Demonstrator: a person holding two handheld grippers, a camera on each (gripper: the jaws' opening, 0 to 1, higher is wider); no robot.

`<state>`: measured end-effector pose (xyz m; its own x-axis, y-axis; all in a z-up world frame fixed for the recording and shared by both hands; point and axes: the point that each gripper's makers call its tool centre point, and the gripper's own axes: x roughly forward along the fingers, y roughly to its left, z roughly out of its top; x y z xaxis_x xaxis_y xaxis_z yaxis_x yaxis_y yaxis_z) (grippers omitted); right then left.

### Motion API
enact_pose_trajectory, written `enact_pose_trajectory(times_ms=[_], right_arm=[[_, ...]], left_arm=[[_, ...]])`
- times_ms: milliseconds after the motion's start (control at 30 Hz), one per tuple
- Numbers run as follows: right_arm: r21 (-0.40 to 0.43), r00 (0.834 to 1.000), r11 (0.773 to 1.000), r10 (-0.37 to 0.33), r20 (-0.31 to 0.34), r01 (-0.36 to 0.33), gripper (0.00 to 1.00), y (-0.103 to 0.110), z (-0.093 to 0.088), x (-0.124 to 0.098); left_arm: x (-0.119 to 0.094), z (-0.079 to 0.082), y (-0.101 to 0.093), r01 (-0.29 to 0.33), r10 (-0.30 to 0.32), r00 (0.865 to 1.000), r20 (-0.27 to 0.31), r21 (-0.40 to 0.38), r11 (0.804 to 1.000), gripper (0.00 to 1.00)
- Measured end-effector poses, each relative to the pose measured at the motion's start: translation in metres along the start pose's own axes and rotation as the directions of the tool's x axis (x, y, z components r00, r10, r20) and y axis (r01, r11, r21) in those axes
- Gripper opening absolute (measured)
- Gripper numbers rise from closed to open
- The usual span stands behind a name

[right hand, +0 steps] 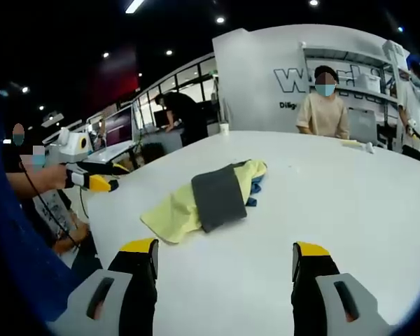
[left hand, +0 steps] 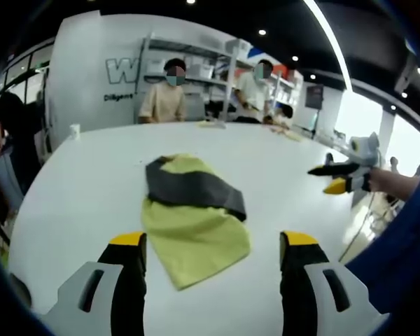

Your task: Fold the garment on the visible template until the final outline fits inside the template.

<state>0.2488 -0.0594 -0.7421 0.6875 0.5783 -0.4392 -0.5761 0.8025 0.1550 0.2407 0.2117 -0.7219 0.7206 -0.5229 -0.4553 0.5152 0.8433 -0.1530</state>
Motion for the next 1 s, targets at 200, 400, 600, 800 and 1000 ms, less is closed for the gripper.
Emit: enact_pose_trajectory(times_ms=[200, 400, 600, 800, 1000], right_arm=[[0.010, 1.000, 1.000, -0.003, 0.006, 0.002, 0.80, 0.0000, -0.0002, -0.0009], [0.017, 1.000, 1.000, -0.003, 0.007, 0.003, 0.80, -0.0001, -0.0014, -0.0010], [0.020, 1.000, 1.000, -0.002, 0.005, 0.001, 0.79, -0.0002, -0.0019, -0.0004], [0.019, 1.000, 1.000, 0.002, 0.004, -0.002, 0.79, 0.0003, -0.0020, -0.0002], [0.021, 1.000, 1.000, 0.003, 0.004, -0.003, 0.79, 0.0007, -0.0017, -0.0004]], left_arm=[[-0.0004, -0.0009, 0.0005, -0.002, 0.002, 1.000, 0.000, -0.003, 1.000, 0.74], [-0.0003, -0.0017, -0.0011, -0.001, 0.001, 1.000, -0.003, -0.005, 1.000, 0.74], [0.0010, -0.0038, -0.0006, 0.002, -0.002, 1.000, -0.007, -0.006, 1.000, 0.74], [0.0014, -0.0032, -0.0021, 0.003, -0.003, 1.000, -0.004, -0.010, 1.000, 0.74], [0.0018, -0.0037, -0.0041, 0.005, -0.005, 1.000, -0.008, -0.007, 1.000, 0.74]])
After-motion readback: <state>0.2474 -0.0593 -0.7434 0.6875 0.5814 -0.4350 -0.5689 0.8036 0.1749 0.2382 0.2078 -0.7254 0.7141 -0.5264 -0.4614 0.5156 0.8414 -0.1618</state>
